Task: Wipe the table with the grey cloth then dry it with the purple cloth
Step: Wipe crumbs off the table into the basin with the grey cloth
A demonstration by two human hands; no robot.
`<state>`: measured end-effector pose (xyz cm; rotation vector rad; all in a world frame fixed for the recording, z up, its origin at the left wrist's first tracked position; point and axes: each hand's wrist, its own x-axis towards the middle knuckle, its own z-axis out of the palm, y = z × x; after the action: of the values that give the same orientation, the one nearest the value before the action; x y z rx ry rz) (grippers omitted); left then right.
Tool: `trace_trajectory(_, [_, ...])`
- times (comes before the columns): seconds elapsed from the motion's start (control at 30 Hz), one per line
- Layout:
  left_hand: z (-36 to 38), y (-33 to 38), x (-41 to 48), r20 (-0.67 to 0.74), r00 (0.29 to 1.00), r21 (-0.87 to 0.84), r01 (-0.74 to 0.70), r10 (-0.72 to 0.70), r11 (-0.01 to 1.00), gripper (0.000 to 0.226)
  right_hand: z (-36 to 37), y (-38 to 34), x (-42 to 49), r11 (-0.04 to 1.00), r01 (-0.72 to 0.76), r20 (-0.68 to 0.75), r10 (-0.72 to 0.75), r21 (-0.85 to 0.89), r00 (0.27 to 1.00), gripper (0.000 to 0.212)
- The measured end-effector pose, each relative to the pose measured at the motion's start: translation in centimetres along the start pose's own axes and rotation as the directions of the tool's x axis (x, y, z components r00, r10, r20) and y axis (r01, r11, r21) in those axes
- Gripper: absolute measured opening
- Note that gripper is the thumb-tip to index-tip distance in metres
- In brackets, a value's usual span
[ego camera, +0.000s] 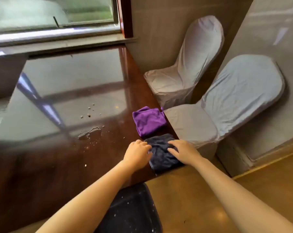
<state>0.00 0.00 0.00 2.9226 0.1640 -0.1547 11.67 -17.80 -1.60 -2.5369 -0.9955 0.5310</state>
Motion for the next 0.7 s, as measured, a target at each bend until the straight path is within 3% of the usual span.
trace_trajectory(0.2, [6.4,2.4,-1.1,0.114,0.993,-0.078,0.027,-0.018,0.997,0.066,4.0,2.8,-1.1,0.963,0.118,0.241,-0.057,-0.243,0.969,0.070])
trace_trajectory(0.33, [8.6,2.5,-1.7,0.083,0.996,-0.054,0.038,-0.034,0.998,0.072,4.8,3.5,-1.3,0.974,0.090,0.136,-0.062,-0.207,0.989,0.066])
trace_trajectory(0.5, [9.1,2.6,-1.4,-0.004,0.999,-0.061,0.051,-0.051,0.997,0.068,5.0,2.6,-0.9,0.985,0.049,-0.059,-0.060,-0.167,0.996,0.047])
trace_trajectory(0.7, [8.0,2.9,-1.1,-0.114,0.993,-0.033,0.031,-0.035,0.999,0.037,4.8,1.7,-0.2,0.980,0.094,-0.110,-0.114,-0.173,0.987,0.033])
